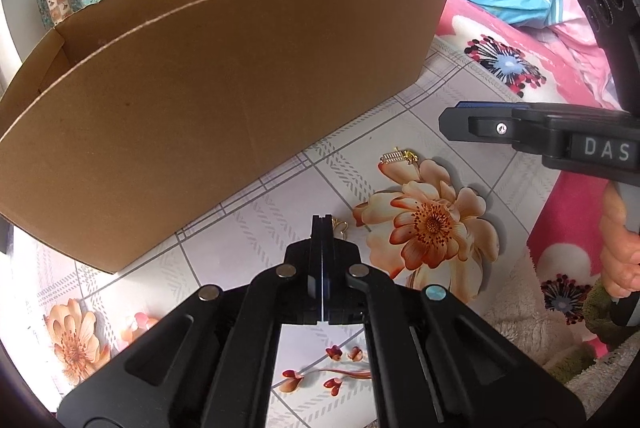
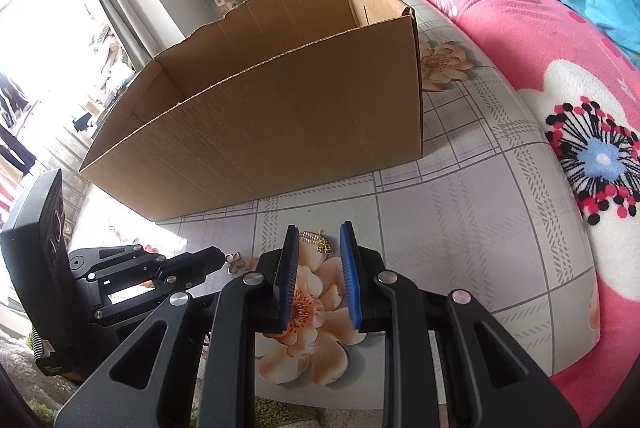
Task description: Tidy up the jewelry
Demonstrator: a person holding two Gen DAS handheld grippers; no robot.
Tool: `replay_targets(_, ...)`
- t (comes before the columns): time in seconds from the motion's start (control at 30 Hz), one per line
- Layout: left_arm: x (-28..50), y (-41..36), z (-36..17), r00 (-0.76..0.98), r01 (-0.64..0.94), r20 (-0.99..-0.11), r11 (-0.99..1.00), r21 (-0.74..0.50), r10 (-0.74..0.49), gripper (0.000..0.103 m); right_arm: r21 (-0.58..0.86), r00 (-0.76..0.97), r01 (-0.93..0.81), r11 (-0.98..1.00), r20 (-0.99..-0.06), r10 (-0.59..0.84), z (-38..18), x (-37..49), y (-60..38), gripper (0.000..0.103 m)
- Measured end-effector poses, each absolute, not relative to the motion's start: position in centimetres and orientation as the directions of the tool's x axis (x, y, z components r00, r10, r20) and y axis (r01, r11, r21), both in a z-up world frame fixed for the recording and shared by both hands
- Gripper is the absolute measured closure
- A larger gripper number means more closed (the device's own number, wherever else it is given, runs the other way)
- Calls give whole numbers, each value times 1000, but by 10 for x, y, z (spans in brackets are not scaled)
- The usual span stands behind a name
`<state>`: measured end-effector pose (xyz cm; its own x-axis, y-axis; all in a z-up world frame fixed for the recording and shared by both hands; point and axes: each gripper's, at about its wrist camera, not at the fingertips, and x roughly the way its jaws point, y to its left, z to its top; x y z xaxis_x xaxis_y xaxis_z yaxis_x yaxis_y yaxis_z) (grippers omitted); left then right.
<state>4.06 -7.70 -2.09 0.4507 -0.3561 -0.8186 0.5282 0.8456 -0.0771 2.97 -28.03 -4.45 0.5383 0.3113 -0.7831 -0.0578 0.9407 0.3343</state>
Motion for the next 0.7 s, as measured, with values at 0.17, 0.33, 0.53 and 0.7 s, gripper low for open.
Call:
replay_targets(0.17,40,-76,-20,446,533,-820,843,-80,-359,67,338,527,-60,939,-788,318,-46,31,-274,82)
replay_targets(0.33,42,-92,-28,449,561,-837,827,-9,-314,69,351,533,-58,935,-781,326,-46,32,-273,82)
replay_targets(0.53,34,-109,-30,457,635,-841,768,81,-289,87,356,539,-48,933,-778,324,-47,31,-277,82)
replay_targets(0.7,38,-107,-29,426,644,-852,763,50,-304,87,361,548,-38,932,-773,321,-48,31,-281,82)
